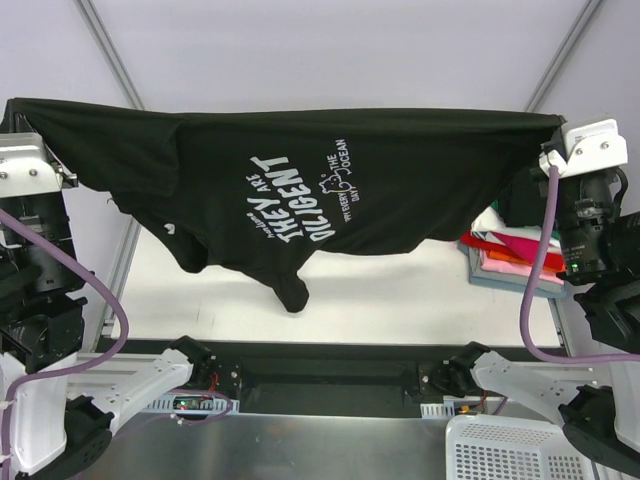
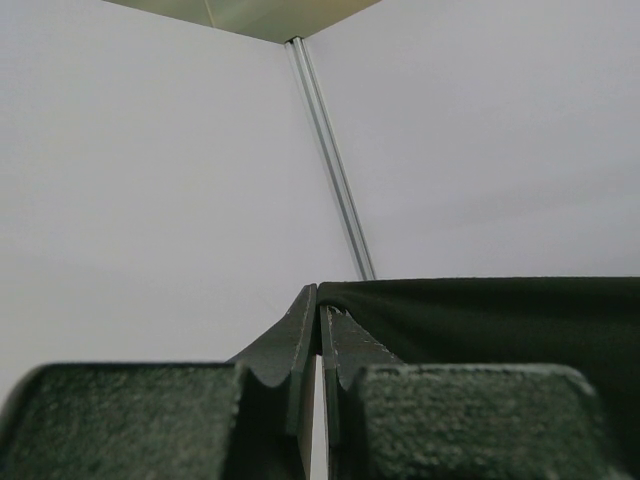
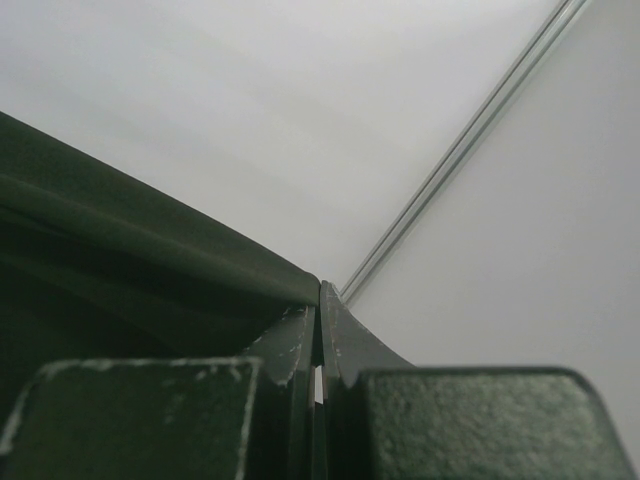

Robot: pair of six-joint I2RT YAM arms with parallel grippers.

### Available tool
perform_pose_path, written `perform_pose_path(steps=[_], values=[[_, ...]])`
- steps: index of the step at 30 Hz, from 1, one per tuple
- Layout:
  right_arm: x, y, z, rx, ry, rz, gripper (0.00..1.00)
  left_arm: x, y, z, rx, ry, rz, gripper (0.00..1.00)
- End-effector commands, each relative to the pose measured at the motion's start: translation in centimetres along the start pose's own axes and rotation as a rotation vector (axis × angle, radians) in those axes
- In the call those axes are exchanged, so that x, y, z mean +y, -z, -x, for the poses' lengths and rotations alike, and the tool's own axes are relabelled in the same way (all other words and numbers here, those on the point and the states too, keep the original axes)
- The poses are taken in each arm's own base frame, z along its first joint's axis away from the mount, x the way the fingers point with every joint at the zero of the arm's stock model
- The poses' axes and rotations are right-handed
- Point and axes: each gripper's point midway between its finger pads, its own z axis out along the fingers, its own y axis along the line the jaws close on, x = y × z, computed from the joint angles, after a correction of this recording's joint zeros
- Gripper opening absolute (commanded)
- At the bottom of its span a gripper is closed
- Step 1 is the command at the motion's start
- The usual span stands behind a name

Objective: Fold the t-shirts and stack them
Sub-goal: Flatten the tshirt out

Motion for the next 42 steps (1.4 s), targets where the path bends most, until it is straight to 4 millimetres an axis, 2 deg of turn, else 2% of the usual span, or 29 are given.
perform_pose_path(steps=[1,4,9,14,20,26,29,30,32,33,42], values=[[-4.1,1.7,0.9,-0.029,-0.056,-0.143,0.01,4.2,1.4,1.0,-0.020,0.056,0.129,0.00],[-4.4,2.2,0.6,-0.027,-0.053,-0.150,0.01,5.9,2.1,1.5,-0.030,0.063,0.162,0.00],[-5.2,2.5,0.5,-0.019,-0.039,-0.183,0.01,9.8,3.9,2.9,-0.057,0.074,0.234,0.00],[-6.1,3.0,0.4,-0.015,-0.033,-0.214,0.01,12.5,5.3,3.7,-0.083,0.078,0.292,0.00],[-5.7,2.4,0.4,-0.007,-0.028,-0.208,0.01,12.5,5.5,3.3,-0.072,0.055,0.296,0.00],[-5.3,2.2,0.2,0.001,-0.017,-0.202,0.01,10.8,5.2,1.8,-0.051,-0.042,0.301,0.00],[-5.3,2.3,-0.1,0.009,-0.007,-0.205,0.01,8.9,4.6,0.9,-0.038,-0.089,0.275,0.00],[-5.0,2.2,-0.4,0.014,-0.001,-0.200,0.01,7.7,4.3,0.1,-0.026,-0.116,0.255,0.00],[-4.8,2.1,-0.7,0.020,0.008,-0.202,0.01,6.6,4.0,-0.4,-0.025,-0.132,0.243,0.00],[-4.6,2.1,-0.9,0.024,0.018,-0.201,0.01,5.1,3.6,-1.2,-0.013,-0.149,0.218,0.00],[-1.1,1.2,-4.0,0.078,0.067,-0.148,0.01,-3.5,2.4,-6.7,0.050,-0.214,0.059,0.00]])
